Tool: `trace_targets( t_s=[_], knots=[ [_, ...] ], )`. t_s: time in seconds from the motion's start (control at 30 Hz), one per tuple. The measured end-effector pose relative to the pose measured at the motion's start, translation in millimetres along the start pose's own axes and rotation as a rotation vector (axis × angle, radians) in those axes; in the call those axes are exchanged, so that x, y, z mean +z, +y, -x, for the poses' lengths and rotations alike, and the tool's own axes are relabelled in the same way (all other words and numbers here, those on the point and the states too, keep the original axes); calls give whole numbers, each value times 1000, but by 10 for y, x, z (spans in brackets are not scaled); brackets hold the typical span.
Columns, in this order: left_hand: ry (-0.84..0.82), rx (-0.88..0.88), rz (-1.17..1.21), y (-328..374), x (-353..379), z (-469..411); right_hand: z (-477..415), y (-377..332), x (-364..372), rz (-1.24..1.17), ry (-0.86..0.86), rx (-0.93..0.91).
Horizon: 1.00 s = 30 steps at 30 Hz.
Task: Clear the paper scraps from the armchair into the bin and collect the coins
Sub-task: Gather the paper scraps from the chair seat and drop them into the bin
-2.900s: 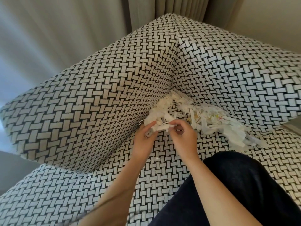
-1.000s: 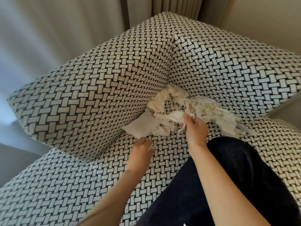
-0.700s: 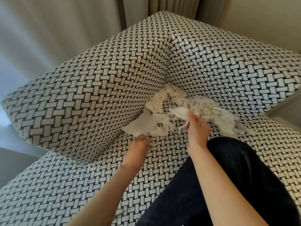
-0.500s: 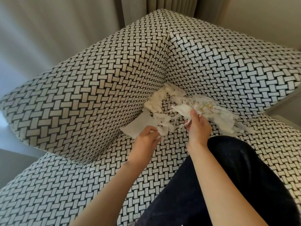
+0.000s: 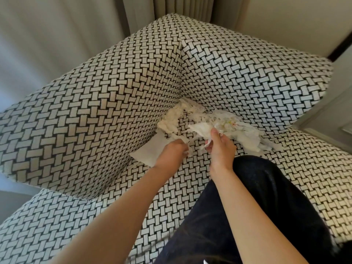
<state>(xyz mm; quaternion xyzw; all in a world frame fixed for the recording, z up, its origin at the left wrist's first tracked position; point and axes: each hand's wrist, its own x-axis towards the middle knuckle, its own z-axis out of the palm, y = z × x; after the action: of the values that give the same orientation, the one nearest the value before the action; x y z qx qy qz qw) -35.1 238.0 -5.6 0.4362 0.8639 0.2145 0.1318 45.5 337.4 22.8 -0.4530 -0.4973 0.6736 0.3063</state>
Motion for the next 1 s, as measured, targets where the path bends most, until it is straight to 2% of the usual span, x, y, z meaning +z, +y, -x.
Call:
trace_targets(
  t_s=[0.17, 0.3, 0.37, 0.5, 0.67, 0.83, 1.0],
  knots=[
    [167, 17, 161, 184, -310, 8, 9, -189, -96, -38, -149, 103],
    [221, 64, 234, 468, -580, -89, -45, -538, -316, -134, -317, 157],
    [236, 66, 238, 643, -667, -172, -89, -743, -495, -107, -333, 146],
    [227, 98, 317, 1084, -731, -364, -183, -1122, -1029, -67, -262, 128],
    [171, 190, 426, 1808, -469, -631, -210, -1477, -1955, -87, -129, 94],
    [54, 294, 503, 2606, -20, -785, -216, -1619, -2862, -117, 62, 98],
    [-129, 358, 570, 3359, 515, -874, -288, -1535, -3698, -187, 235, 148]
  ],
)
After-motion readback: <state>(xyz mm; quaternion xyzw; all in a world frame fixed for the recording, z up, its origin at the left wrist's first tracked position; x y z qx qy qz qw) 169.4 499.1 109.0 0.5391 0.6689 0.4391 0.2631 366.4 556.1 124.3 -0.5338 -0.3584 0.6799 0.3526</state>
